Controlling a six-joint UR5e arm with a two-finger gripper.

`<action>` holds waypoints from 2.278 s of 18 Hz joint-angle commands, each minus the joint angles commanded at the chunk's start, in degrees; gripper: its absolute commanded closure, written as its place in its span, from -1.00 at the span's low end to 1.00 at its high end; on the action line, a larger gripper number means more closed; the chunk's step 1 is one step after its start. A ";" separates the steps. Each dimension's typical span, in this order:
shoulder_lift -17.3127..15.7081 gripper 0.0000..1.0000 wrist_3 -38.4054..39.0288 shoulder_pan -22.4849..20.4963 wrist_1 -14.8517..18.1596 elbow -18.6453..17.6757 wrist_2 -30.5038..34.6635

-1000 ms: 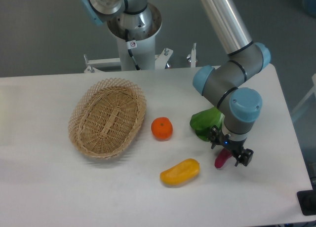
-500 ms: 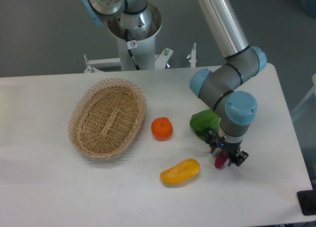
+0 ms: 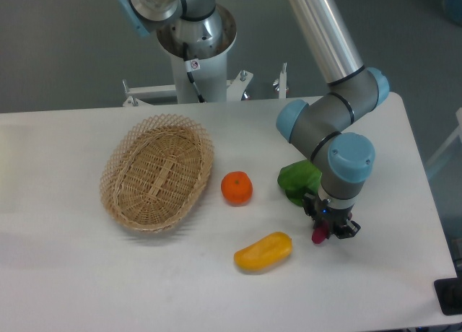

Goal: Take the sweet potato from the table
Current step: 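Close the gripper on the purple sweet potato, then lift the held sweet potato up and away from the bok choy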

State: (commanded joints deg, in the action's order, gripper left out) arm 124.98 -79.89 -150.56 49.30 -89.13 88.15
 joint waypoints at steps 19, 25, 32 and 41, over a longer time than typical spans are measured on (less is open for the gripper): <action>-0.53 0.40 -1.49 -2.55 19.51 16.17 -0.18; 0.17 0.41 -5.27 -3.87 19.87 19.42 -0.09; 0.70 0.38 -7.03 -4.48 19.69 20.13 0.35; 0.97 0.39 -7.65 -4.48 19.52 20.40 2.64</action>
State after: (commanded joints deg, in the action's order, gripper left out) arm 125.95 -87.54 -155.04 68.82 -68.73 90.79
